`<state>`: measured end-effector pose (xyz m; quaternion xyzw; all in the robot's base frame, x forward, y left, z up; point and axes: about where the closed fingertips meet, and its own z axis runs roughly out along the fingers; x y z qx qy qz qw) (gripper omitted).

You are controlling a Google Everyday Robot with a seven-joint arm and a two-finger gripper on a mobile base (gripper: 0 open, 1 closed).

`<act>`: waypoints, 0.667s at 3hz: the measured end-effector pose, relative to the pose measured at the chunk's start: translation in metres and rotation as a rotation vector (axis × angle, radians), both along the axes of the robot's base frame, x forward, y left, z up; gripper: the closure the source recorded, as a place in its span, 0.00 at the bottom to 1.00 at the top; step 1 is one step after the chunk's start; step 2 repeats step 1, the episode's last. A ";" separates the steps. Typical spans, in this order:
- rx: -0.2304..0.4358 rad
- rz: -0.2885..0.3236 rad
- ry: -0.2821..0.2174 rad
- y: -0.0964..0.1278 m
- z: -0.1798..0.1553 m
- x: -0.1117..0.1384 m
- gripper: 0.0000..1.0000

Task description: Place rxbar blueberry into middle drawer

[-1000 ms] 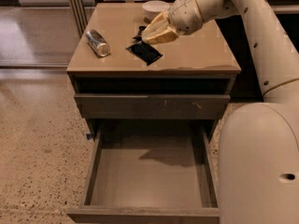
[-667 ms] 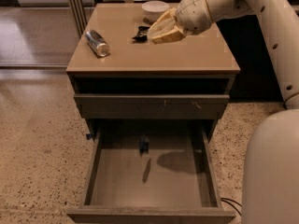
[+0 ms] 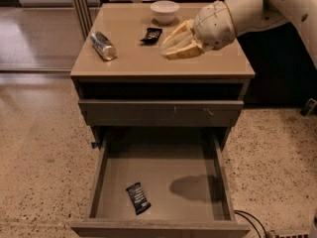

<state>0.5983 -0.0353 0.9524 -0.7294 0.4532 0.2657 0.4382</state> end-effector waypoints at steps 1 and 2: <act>0.000 0.001 0.000 0.001 0.000 0.000 0.82; 0.000 0.001 0.000 0.001 0.000 0.000 0.82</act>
Offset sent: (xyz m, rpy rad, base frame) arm 0.0000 0.0000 0.0000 0.0000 0.0000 0.0000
